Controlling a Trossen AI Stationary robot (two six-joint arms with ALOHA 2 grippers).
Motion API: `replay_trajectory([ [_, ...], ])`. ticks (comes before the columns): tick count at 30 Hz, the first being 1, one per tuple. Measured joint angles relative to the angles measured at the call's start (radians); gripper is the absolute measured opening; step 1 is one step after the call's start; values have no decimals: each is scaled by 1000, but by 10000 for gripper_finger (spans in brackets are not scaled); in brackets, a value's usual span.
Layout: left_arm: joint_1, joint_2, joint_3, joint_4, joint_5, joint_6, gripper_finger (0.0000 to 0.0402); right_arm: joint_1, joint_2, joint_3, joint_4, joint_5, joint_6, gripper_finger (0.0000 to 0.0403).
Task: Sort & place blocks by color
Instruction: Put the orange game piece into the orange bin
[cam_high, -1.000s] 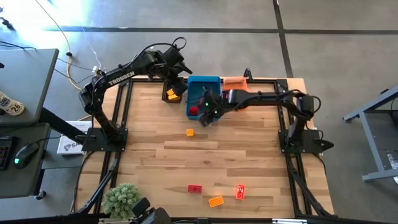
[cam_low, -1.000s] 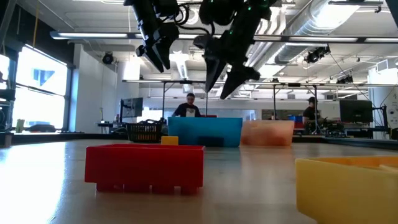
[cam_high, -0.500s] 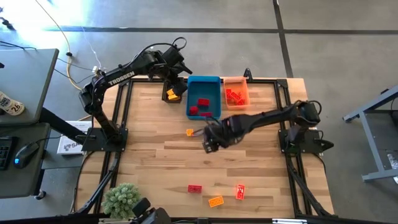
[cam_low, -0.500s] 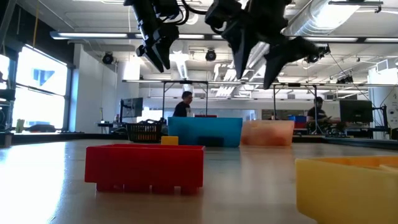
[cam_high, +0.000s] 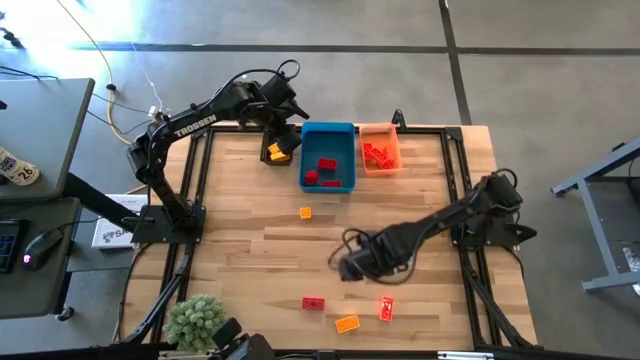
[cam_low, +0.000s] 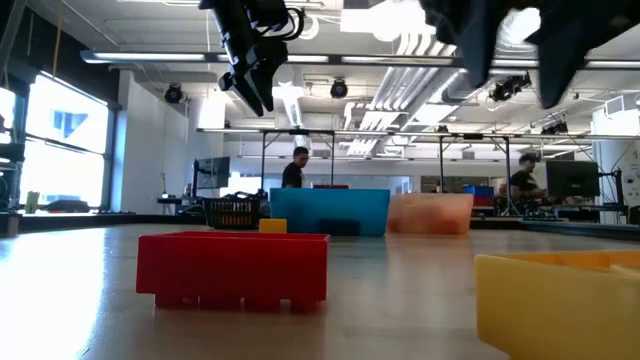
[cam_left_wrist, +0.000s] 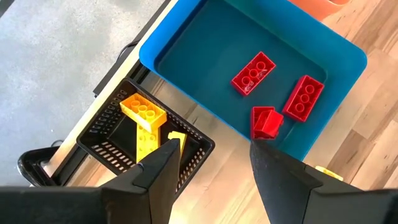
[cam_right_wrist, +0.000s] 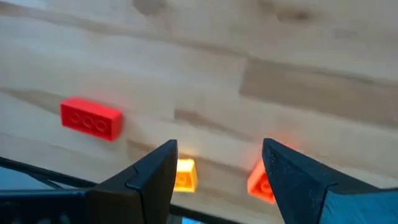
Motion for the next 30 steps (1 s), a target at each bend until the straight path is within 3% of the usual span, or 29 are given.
replay_trajectory([
  [15, -22, 0, 0, -1, 0, -10, 184, 242, 10, 0, -37, 159, 289, 222],
  [30, -86, 0, 0, 0, 0, -27, 184, 333, 108, 0, -44, 155, 473, 222],
])
